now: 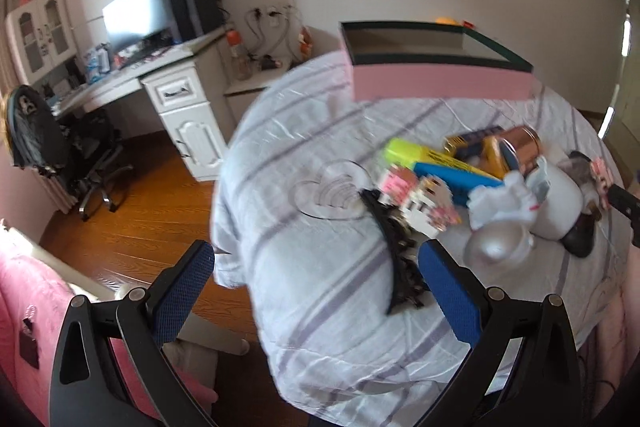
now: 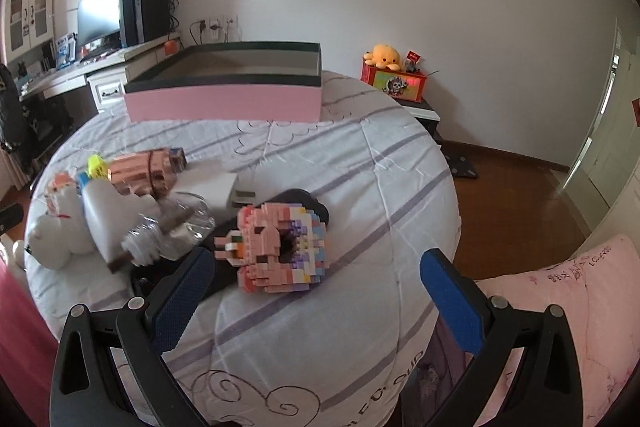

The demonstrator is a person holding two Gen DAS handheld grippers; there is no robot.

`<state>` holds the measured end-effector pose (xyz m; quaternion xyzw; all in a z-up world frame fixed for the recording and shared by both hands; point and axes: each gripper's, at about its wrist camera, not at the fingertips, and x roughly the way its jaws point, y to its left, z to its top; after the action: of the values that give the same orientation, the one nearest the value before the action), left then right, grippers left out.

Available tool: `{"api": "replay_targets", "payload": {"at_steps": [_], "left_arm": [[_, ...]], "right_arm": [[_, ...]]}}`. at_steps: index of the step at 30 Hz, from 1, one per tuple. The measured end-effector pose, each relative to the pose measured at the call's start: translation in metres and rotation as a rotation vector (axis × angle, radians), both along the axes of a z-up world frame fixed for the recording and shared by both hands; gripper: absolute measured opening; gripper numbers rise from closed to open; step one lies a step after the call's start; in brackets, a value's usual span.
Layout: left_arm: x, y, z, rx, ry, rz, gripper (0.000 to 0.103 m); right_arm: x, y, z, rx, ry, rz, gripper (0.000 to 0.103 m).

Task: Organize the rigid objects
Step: 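Grasp the black hair clip with the left gripper while the right grasps the pink block figure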

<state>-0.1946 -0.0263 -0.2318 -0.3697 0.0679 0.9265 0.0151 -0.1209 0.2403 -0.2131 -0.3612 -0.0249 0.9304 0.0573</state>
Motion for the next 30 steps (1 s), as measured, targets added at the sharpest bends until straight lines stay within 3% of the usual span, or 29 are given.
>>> {"api": "replay_targets", "payload": {"at_steps": [5, 13, 16, 19, 21, 24, 25, 27, 30], "left_arm": [[-0.013, 0.009, -0.020, -0.030, -0.048, -0.023, 0.103], [-0.030, 0.001, -0.030, 0.041, -0.061, -0.037, 0.101], [-0.035, -0.003, -0.031, 0.099, -0.066, -0.058, 0.088], [-0.034, 0.001, -0.031, 0.085, -0.049, -0.091, 0.075], [-0.033, 0.003, -0.030, 0.084, -0.040, -0.117, 0.057], [-0.032, 0.007, -0.029, 0.086, -0.029, -0.151, 0.042], [-0.032, 0.008, -0.029, 0.086, -0.027, -0.159, 0.040], [-0.032, 0.008, -0.027, 0.095, -0.025, -0.170, 0.022], [-0.033, 0.005, -0.026, 0.113, -0.030, -0.171, 0.020]], "right_arm": [[-0.006, 0.002, -0.006, -0.008, -0.011, -0.007, 0.103], [-0.020, 0.002, -0.007, -0.026, -0.004, 0.015, 0.103], [-0.027, 0.003, -0.009, -0.044, -0.002, 0.034, 0.103], [-0.034, 0.007, -0.013, -0.069, -0.007, 0.049, 0.100], [-0.036, 0.012, -0.016, -0.109, -0.013, 0.066, 0.090], [-0.038, 0.016, -0.017, -0.155, -0.013, 0.089, 0.066], [-0.039, 0.016, -0.017, -0.155, -0.018, 0.094, 0.066], [-0.040, 0.017, -0.017, -0.154, -0.016, 0.101, 0.066], [-0.040, 0.018, -0.016, -0.165, -0.006, 0.106, 0.066]]}}
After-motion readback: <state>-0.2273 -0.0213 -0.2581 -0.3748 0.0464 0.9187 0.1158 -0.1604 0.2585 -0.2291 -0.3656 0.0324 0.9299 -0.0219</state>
